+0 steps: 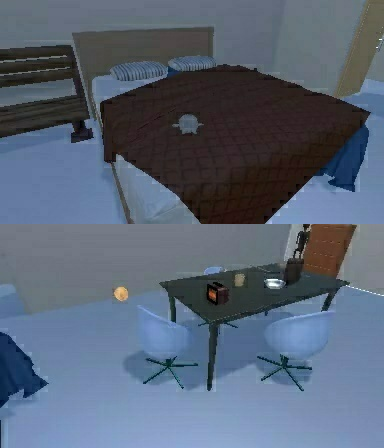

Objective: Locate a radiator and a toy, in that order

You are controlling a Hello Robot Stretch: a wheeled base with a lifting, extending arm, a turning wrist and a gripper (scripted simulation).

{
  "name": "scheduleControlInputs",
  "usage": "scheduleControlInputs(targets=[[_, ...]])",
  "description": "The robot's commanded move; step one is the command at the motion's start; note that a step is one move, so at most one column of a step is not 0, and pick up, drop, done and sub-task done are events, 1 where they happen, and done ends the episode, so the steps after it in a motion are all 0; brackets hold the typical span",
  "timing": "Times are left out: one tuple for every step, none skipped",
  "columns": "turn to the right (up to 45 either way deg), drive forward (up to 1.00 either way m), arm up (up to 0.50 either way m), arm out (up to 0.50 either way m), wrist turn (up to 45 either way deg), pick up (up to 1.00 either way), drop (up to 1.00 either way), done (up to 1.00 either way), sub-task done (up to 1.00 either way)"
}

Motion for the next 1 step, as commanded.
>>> scheduleControlInputs(targets=[[0.0, 0.00, 0.00, 0.00, 0.0, 0.00, 0.00, 1.00, 0.00]])
